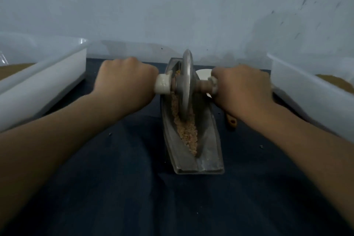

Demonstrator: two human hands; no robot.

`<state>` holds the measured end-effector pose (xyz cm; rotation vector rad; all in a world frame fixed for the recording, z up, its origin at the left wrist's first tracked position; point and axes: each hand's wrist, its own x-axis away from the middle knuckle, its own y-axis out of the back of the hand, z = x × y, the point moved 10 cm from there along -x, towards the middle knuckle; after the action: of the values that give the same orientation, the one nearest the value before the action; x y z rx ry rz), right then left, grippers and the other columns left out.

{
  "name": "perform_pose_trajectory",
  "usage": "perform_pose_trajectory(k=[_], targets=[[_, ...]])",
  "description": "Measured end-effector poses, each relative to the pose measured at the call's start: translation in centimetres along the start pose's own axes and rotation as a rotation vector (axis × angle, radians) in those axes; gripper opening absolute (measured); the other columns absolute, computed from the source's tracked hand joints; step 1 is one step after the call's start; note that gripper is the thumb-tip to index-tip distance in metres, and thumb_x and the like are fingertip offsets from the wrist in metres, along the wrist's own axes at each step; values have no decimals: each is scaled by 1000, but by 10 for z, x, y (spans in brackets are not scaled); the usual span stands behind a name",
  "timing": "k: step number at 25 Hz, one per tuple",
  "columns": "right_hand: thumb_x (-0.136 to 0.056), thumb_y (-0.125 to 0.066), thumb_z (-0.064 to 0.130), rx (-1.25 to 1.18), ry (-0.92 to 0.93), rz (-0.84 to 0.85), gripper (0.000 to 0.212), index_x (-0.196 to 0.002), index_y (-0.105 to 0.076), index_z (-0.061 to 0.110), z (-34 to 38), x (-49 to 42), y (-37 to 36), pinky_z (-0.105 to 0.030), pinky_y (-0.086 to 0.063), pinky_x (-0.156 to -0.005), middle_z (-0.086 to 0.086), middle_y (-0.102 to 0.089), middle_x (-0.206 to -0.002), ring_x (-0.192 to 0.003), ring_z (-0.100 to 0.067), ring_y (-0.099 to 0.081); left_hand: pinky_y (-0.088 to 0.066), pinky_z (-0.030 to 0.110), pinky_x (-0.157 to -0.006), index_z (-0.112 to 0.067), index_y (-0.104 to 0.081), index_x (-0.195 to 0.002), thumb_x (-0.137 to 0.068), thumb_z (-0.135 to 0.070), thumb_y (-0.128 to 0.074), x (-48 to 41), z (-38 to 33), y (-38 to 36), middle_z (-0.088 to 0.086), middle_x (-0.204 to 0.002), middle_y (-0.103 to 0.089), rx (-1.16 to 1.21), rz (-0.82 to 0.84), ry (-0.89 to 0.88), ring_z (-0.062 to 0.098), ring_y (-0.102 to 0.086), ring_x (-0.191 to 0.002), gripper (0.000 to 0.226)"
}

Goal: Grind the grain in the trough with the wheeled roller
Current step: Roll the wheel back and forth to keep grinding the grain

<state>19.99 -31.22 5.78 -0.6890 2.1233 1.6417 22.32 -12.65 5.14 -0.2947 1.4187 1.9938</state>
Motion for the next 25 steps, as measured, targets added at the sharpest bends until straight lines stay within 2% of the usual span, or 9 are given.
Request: perform_pose_trajectory(k=[3, 5, 8, 13, 16, 18, 20, 23, 25], targets=[[-88, -62, 21, -50, -58, 122, 7, -86, -58, 25, 2, -41, -24, -30, -32, -55, -2, -56, -81, -69, -23, -47, -36, 33, -58, -22, -65, -92, -89, -29, -58, -35, 4, -16, 7, -82, -59, 81, 68, 92, 34, -63, -76, 10], [-88, -62, 21, -42, -38, 112, 14, -81, -51, 26, 3, -34, -17, -30, -34, -56, -1, -57, -80, -69, -23, -49, -33, 31, -54, -23, -59, -83, -88, -28, -59, -23, 4, -9, 1, -70, -49, 72, 31, 91, 29, -55, -63, 7], [-76, -67, 29, -16, 82, -15, 31, -69, -37, 28, 5, 12, 16, -23, -20, -48, 7, -41, -59, -49, -17, -38, -17, 24, -47, -24, -40, -67, -76, -27, -70, 26, 0, 20, -3, -53, -34, 55, -80, 17, 21, -28, -42, 31], [-60, -57, 33, -106, 159, -145, 22, -67, -36, 28, 0, 47, 43, -20, -19, -49, 6, -31, -48, -40, -21, -34, -30, 27, -46, -25, -34, -71, -68, -34, -72, 56, 10, 26, -4, -52, -40, 46, -58, -42, 28, -44, -40, 40], [-71, -68, 30, -28, 6, -12, 26, -69, -43, 26, -2, 6, 0, -22, -18, -49, 4, -39, -55, -50, -22, -39, -14, 23, -48, -19, -49, -70, -73, -19, -73, 18, -2, 15, 3, -53, -39, 2, -24, 35, 26, -41, -44, 24], [-82, -65, 29, -85, -105, 102, 11, -81, -55, 26, -7, -21, -28, -28, -29, -52, 4, -45, -65, -64, -23, -48, -21, 28, -49, -20, -60, -84, -84, -17, -64, -20, -8, 8, 3, -60, -38, 8, -36, 42, 27, -45, -54, 5], [-85, -62, 25, -138, -139, 138, 10, -82, -53, 26, -9, -29, -40, -31, -36, -57, 2, -48, -70, -69, -24, -53, -27, 31, -52, -21, -61, -90, -87, -17, -60, -37, -9, 5, 1, -65, -36, -13, -11, 36, 25, -45, -60, 6], [-81, -67, 28, -68, -6, 50, 24, -75, -43, 26, -1, -6, -11, -26, -23, -49, 3, -44, -64, -56, -21, -41, -20, 27, -48, -21, -47, -79, -84, -21, -64, -4, -5, 10, -3, -60, -36, 7, 4, 41, 19, -30, -47, 18], [-67, -71, 27, -16, 114, -57, 33, -69, -38, 27, 3, 20, 22, -22, -13, -47, 7, -31, -55, -45, -18, -29, -19, 25, -46, -21, -38, -72, -75, -25, -71, 28, -5, 20, -3, -54, -38, 35, -46, -18, 23, -33, -41, 33]])
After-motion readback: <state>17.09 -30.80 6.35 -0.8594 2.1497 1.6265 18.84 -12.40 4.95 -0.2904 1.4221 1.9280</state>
